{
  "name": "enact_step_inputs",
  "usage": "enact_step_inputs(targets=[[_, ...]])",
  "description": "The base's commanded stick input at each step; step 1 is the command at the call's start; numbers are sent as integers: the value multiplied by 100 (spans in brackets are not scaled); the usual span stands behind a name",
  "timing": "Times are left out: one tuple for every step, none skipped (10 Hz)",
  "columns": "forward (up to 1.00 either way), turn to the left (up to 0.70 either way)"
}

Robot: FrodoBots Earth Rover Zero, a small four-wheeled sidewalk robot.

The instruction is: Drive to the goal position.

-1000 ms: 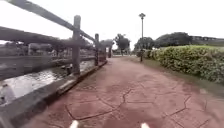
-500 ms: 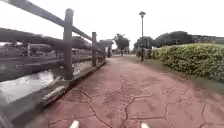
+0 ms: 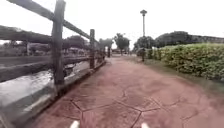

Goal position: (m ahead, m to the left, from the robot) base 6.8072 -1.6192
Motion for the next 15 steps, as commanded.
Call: enact_step_inputs(targets=[[70,0],[70,0],[70,0],[70,0],[70,0],[70,0],[70,0],[70,0],[70,0],[70,-9],[70,-30],[70,0],[70,0],[70,0],[70,0]])
